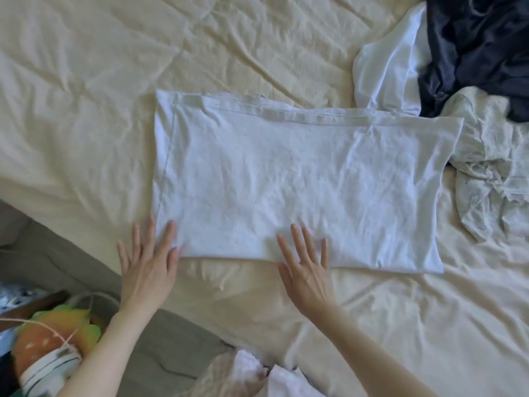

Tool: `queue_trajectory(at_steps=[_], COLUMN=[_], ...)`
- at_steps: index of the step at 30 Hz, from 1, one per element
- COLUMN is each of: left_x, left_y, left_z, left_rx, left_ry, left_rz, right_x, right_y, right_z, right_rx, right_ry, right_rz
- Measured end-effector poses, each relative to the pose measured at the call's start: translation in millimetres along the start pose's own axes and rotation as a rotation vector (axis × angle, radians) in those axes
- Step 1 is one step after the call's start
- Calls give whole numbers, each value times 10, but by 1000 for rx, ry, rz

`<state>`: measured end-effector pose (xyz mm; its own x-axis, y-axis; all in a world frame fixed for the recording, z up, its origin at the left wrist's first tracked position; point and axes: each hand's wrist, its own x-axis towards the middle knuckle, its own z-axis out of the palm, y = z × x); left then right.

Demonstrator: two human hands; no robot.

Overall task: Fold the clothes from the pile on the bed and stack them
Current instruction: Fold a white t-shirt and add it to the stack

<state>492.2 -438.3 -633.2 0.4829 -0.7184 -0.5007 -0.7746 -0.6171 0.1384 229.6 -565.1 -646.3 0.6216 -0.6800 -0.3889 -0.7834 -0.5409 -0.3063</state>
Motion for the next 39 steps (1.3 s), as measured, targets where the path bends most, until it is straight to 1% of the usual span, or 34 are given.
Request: queue_trajectory(at_steps=[2, 6, 8, 9, 10, 11, 13, 14, 16, 17, 18, 19, 20, 22, 25, 28, 30, 31, 33, 34, 36, 39], left_x=[-58, 39, 100, 115, 112, 105, 101, 109, 127, 138, 150, 160, 168, 195, 232, 267, 272, 263, 231, 213, 183, 168], left_y=[-130, -78, 37, 88, 145, 195, 267, 295, 340, 353, 369, 375, 386, 397, 414, 436, 444, 420, 399, 385, 358, 318], left_z=[51, 92, 89, 92, 91, 86, 72, 60, 59, 51, 49, 42, 28, -22, -86, -123, -105, -81, -61, -51, -48, -42], left_rx=[-30, -98, -196, -251, -327, -415, -547, -574, -654, -747, -868, -989, -1092, -1261, -1428, -1485, -1534, -1568, -1621, -1640, -1652, -1647], left_ry=[-62, -128, -123, -94, -50, 9, 149, 217, 318, 346, 363, 370, 373, 371, 408, 430, 392, 367, 353, 336, 277, 209], left_rz=[-92, -170, -233, -250, -265, -290, -351, -385, -478, -551, -636, -722, -808, -947, -1063, -1077, -1089, -1093, -1109, -1110, -1099, -1107], right_x=[-114, -324, -408, -445, -487, -517, -556, -556, -533, -512, -502, -497, -501, -491, -489, -471, -449, -449, -478, -506, -541, -515], right_y=[261, 889, 1128, 1219, 1297, 1361, 1485, 1538, 1650, 1711, 1773, 1836, 1892, 1973, 2061, 2098, 2070, 2025, 1889, 1799, 1593, 1233], right_z=[-16, -180, -261, -300, -348, -394, -446, -474, -527, -543, -555, -559, -561, -578, -595, -552, -545, -559, -598, -616, -618, -507], right_rx=[13, -73, -96, -61, 16, 121, 383, 553, 1021, 1282, 1481, 1586, 1634, 1670, 1667, 1639, 1548, 1413, 966, 750, 427, 122], right_ry=[-21, -79, -71, -56, -22, 50, 259, 349, 471, 486, 491, 504, 524, 564, 582, 580, 551, 521, 452, 418, 346, 187], right_rz=[104, 278, 412, 505, 616, 730, 959, 1096, 1326, 1381, 1404, 1424, 1444, 1457, 1450, 1455, 1456, 1445, 1371, 1281, 1029, 676])
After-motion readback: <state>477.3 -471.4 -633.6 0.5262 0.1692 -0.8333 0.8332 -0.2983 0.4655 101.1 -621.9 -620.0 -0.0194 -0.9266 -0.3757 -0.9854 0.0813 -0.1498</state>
